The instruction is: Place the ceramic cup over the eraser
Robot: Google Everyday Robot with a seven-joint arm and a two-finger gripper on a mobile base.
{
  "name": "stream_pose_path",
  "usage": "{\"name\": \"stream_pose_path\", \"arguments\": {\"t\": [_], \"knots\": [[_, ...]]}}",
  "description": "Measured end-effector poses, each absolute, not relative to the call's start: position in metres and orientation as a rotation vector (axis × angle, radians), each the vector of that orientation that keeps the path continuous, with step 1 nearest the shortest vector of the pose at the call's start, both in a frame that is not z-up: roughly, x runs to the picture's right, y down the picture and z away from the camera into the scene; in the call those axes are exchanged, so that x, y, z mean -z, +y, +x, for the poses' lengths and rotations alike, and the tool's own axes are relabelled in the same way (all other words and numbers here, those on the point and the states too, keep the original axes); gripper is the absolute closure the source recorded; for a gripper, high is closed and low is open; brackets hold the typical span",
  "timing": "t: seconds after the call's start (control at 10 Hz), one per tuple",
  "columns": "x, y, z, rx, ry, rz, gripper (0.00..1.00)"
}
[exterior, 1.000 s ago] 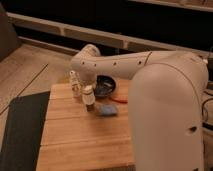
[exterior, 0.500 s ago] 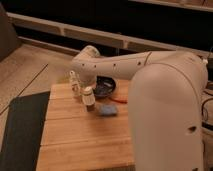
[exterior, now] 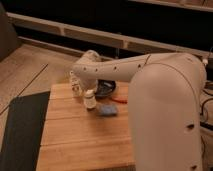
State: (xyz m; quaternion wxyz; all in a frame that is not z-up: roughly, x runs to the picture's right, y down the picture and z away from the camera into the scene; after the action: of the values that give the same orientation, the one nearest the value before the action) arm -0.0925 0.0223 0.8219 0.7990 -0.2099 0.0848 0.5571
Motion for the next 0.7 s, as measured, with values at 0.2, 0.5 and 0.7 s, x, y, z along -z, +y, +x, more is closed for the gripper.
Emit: {"name": "stream_pose_path", "arguments": {"t": [0.2,0.5,0.7], "knots": [[-0.835,0.039,-0.096,-1.213,0.151,-0.492,1.0],[-0.845,0.051,-0.101,-1.176,0.107,-0.522,1.0],[-0.851,0.052,-0.097,-1.135,0.091,-0.516,1.0]]}}
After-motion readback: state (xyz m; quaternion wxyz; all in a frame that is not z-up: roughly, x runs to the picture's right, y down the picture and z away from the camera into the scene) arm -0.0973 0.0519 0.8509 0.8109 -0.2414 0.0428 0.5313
